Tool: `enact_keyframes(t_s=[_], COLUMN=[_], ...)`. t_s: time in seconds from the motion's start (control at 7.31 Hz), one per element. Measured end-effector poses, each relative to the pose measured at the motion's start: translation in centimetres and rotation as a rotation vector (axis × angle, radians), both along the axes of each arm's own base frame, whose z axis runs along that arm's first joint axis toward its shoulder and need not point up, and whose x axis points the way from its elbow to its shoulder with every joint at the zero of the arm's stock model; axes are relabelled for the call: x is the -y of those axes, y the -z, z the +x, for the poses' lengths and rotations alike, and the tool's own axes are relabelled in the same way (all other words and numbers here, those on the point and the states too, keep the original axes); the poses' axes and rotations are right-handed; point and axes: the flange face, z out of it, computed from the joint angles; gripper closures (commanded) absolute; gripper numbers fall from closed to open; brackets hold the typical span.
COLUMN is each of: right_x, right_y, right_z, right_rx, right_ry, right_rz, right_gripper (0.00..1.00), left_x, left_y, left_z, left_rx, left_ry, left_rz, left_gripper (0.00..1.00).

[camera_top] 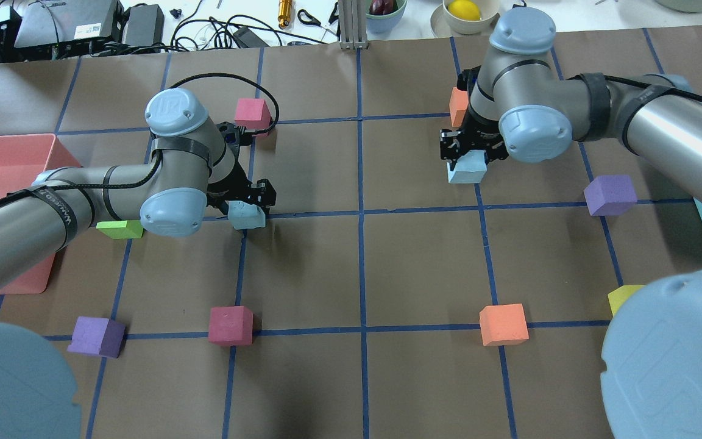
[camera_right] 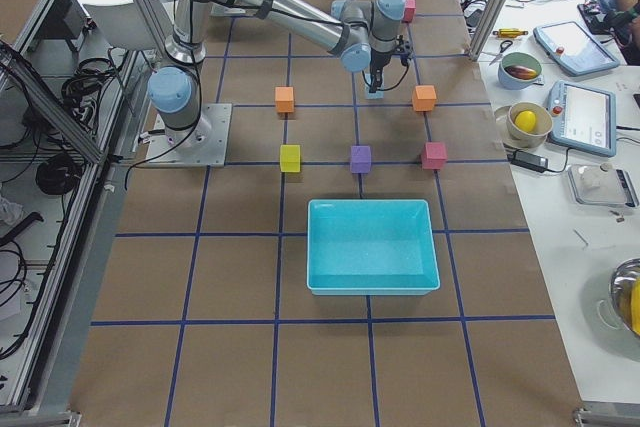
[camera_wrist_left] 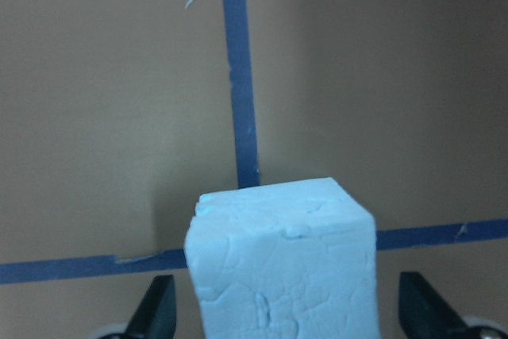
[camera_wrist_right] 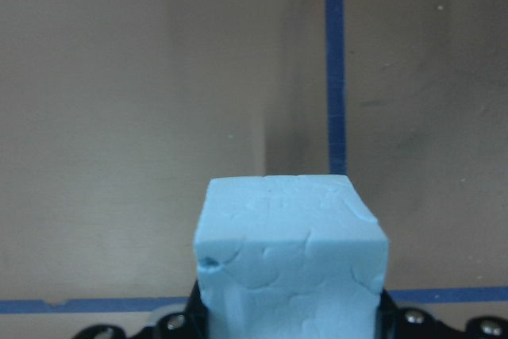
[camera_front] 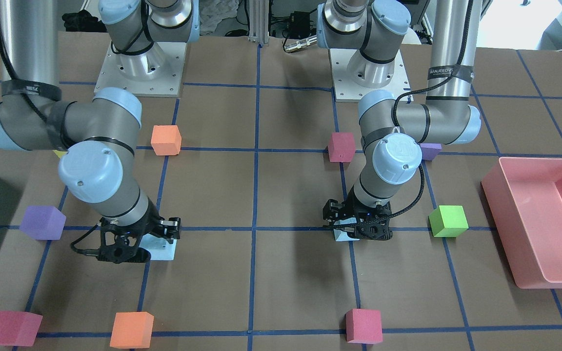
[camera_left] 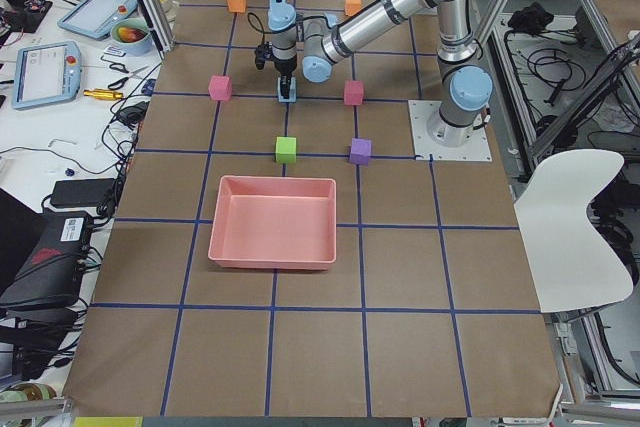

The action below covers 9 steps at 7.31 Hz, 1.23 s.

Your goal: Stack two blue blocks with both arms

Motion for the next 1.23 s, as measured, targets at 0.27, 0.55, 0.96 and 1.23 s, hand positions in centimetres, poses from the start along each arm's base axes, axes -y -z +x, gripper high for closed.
enact_keyframes(t_s=[0.27, 0.55, 0.96, 1.23], right_x=[-0.9, -1.7, -1.1, -1.2], right_y=[0.2, 1.9, 3.1, 4.0], right_z=[6.5, 11.0, 14.2, 15.4], right_rx=[0.03, 0.045, 0.058, 0.056], right_ry=[0.044, 0.03, 0.001, 0.0], right_rz=[-0.001, -0.007, -0.04, -0.029], right_gripper=[1.0, 1.0, 0.99, 0.96], left_x=[0.0, 0.2, 2.0, 2.9], left_y=[0.1, -0.1, -2.5, -4.0], left_z=[0.0, 0.0, 0.1, 0.2], left_rx=[-0.003, -0.002, 0.007, 0.008], left_ry=[-0.001, 0.012, 0.015, 0.015], left_rz=[0.001, -0.006, -0.047, -0.055], left_gripper=[1.0, 1.0, 1.0, 1.0])
